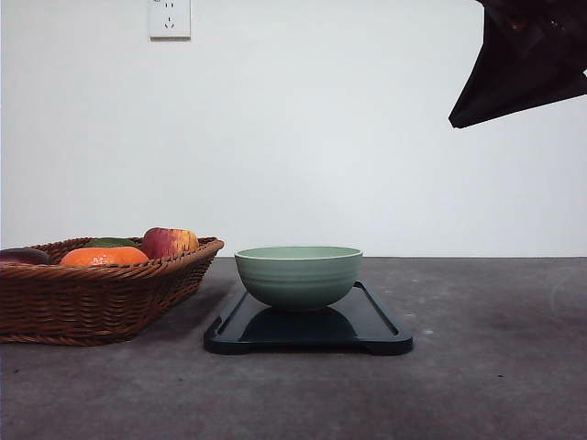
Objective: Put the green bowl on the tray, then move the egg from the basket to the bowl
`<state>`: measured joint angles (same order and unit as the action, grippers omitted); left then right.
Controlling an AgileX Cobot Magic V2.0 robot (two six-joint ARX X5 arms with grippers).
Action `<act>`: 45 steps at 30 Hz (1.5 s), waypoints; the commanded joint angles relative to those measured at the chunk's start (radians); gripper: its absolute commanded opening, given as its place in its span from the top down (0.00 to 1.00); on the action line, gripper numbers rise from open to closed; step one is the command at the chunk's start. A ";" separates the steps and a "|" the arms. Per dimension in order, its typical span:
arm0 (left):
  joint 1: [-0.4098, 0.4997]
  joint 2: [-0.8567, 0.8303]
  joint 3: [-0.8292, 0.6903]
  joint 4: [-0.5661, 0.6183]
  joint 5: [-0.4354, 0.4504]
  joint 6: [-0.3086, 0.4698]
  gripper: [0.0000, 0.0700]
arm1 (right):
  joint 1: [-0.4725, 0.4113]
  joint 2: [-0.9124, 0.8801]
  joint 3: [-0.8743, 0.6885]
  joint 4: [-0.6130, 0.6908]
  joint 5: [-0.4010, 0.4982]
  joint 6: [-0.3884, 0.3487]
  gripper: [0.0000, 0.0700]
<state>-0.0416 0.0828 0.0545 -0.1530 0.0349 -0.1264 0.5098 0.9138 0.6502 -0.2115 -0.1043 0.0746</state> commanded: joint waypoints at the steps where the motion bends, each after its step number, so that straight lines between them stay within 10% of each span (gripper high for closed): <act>1: 0.010 -0.042 -0.027 0.013 0.007 0.027 1.00 | 0.005 0.006 0.004 0.010 0.000 -0.007 0.98; 29: 0.028 -0.078 -0.041 0.018 -0.001 0.085 1.00 | 0.002 0.004 0.004 0.058 0.008 -0.059 0.98; 45: 0.028 -0.078 -0.041 0.018 -0.001 0.085 1.00 | -0.369 -0.448 -0.408 0.255 0.031 -0.116 0.98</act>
<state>-0.0147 0.0036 0.0322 -0.1455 0.0322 -0.0513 0.1469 0.4954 0.2624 0.0251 -0.0740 -0.0370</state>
